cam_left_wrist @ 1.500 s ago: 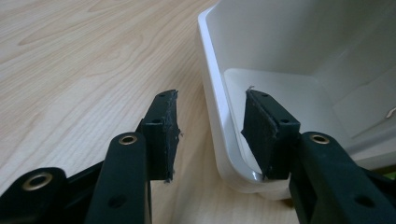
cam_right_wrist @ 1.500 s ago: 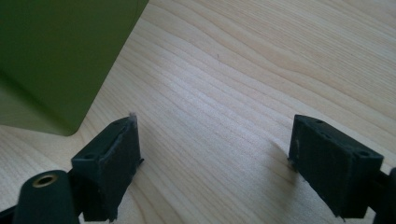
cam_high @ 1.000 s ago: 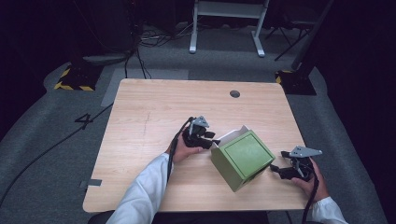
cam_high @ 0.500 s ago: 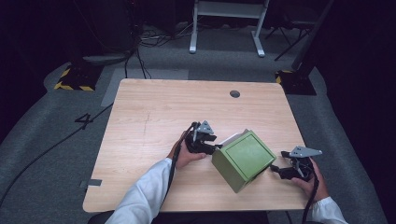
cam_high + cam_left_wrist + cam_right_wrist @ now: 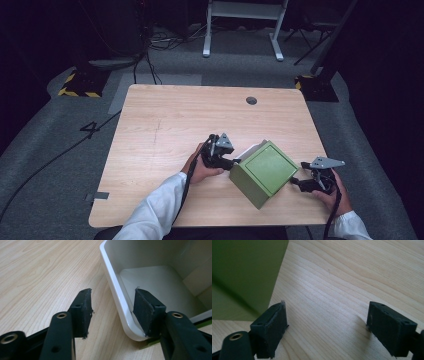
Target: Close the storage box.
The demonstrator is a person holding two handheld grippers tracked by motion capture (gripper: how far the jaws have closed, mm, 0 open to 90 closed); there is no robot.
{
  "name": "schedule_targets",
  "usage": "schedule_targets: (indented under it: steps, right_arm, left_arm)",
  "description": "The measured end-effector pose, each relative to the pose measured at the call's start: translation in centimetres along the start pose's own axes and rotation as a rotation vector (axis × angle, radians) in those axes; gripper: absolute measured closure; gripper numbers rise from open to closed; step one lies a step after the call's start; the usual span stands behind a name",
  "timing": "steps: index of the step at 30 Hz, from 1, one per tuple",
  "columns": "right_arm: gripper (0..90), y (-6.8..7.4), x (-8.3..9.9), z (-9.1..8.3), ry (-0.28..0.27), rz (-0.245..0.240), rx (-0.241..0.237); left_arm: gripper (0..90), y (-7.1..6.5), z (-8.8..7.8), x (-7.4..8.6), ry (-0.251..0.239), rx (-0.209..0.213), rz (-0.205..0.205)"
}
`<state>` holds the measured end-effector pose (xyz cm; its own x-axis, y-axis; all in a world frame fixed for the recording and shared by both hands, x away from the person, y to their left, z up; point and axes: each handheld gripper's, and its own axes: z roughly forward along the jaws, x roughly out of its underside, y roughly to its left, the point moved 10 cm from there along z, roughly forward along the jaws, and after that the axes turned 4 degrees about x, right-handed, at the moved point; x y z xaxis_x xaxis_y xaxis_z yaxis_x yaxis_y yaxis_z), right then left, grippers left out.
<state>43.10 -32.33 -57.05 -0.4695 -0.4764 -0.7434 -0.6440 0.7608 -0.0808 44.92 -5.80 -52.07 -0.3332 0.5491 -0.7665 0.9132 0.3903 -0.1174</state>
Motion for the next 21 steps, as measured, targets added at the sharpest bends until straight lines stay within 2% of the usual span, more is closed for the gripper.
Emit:
schedule_targets:
  steps: [6, 9, 15, 21]
  right_arm:
    - [16.4, 0.0, 0.0, 0.0, -0.001, -0.002, 0.002]
    - [16.3, 0.0, 0.0, 0.0, 0.0, -0.001, 0.002]
    - [16.3, 0.0, 0.0, 0.0, 0.0, 0.0, 0.001]
    - [16.3, 0.0, 0.0, 0.0, 0.001, 0.0, 0.001]
  left_arm:
    - [36.1, 0.6, -1.4, -0.2, 0.015, -0.059, 0.048]
    - [35.5, 1.0, -2.2, -0.3, 0.022, -0.088, 0.064]
    - [31.6, 1.7, -3.8, -0.6, 0.009, -0.114, 0.062]
    - [28.7, 2.5, -5.7, -0.2, 0.021, -0.173, 0.086]
